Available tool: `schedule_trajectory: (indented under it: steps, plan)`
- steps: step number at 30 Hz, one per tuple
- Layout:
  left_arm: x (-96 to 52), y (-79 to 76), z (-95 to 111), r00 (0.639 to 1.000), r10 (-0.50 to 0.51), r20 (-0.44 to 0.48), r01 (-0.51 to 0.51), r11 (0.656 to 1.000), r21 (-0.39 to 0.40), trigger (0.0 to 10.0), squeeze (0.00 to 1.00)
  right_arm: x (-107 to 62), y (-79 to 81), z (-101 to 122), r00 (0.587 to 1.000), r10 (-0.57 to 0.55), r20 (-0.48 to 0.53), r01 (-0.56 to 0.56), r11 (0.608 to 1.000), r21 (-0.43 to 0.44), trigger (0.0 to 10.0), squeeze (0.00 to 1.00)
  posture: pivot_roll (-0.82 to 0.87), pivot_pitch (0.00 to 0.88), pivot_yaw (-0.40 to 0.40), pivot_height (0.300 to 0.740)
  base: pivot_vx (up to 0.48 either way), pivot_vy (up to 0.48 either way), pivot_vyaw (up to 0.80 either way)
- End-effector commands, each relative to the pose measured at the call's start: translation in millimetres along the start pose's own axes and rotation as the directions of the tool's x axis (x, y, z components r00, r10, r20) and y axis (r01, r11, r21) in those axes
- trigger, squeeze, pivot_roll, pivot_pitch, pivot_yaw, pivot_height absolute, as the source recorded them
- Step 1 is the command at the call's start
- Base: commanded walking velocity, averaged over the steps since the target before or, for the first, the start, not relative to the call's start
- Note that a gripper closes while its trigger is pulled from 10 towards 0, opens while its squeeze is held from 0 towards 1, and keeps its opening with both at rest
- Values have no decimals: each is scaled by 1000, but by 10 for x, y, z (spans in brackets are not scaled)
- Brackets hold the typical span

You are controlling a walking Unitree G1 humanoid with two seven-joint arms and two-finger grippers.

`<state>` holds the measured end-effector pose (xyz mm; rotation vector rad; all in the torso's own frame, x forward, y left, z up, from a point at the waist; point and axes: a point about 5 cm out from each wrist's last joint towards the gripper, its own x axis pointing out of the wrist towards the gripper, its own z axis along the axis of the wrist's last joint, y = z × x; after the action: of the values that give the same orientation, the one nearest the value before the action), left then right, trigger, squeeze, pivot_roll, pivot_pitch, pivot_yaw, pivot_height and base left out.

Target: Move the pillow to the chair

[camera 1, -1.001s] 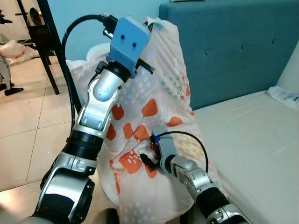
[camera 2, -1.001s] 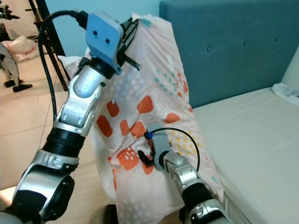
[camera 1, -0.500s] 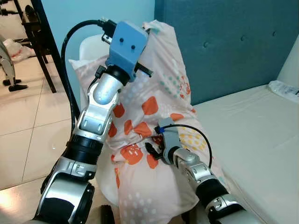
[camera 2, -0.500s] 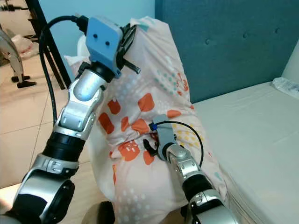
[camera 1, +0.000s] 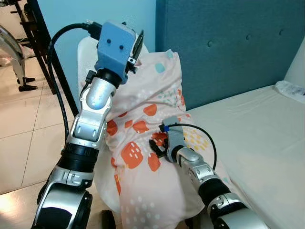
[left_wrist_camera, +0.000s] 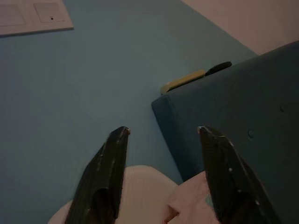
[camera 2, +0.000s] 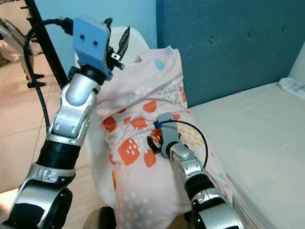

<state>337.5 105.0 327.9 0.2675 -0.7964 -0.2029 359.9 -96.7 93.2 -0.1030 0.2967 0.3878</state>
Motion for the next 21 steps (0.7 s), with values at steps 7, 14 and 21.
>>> schedule_trajectory:
  steps: [7,14,21]
  plan:
    - [-321,-242,-166,984,-142,-108,126,981,-146,10000,1000,46,-10,161,997,-9,80,4,998,55,10000,0,158,22,1,351,0,0,0]
    - [-1029,-573,-499,899,-353,-260,247,897,-366,10000,0,1,-92,457,966,38,254,-85,980,178,10000,0,153,6,2,321,0,0,0]
    - [-1709,-559,-922,802,-331,-498,142,914,-380,10000,0,-243,-496,661,901,-75,428,-67,949,307,10000,0,150,0,-20,300,0,0,0]
